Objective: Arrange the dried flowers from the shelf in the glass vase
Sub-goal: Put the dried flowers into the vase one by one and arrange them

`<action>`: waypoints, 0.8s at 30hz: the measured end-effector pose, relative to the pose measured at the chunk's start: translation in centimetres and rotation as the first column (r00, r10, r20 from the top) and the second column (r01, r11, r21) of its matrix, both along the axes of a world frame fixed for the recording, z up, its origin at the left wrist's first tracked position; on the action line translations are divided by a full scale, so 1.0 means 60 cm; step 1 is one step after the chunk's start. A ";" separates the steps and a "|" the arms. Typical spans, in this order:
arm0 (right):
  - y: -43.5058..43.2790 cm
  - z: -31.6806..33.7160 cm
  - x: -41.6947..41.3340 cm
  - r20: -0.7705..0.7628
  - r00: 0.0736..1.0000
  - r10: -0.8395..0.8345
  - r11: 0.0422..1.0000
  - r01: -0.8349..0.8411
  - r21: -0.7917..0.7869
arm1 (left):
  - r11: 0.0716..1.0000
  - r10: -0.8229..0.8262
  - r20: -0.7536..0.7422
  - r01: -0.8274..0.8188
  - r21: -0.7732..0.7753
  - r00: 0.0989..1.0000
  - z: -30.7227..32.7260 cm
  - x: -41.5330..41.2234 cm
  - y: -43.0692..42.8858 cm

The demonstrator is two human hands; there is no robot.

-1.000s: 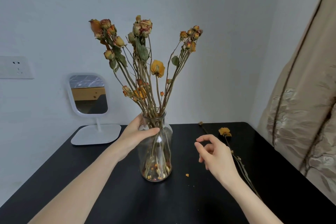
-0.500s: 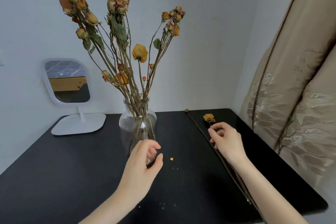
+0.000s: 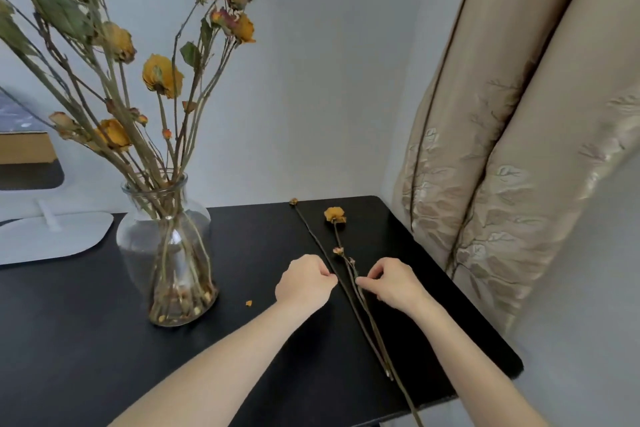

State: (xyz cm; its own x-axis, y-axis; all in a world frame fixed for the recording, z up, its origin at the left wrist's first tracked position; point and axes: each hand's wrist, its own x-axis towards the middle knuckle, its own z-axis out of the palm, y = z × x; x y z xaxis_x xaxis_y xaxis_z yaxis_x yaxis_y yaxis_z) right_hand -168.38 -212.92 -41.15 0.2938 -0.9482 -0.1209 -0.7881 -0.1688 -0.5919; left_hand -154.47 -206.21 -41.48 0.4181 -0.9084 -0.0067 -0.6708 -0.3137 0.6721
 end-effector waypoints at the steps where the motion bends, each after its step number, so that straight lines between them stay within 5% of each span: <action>1: 0.002 -0.003 0.002 -0.020 1.000 0.017 1.000 -0.017 0.002 | 0.999 0.027 0.020 -0.028 0.016 0.999 -0.001 -0.001 -0.012; 15: -0.008 -0.011 0.022 -0.172 0.985 0.015 0.997 -0.002 0.075 | 0.973 0.144 0.181 -0.172 0.151 0.973 -0.012 -0.012 -0.082; 24: -0.023 -0.005 0.017 -0.096 0.995 0.000 0.989 0.014 0.148 | 0.966 0.248 -0.128 -0.235 0.107 0.960 0.003 0.031 -0.074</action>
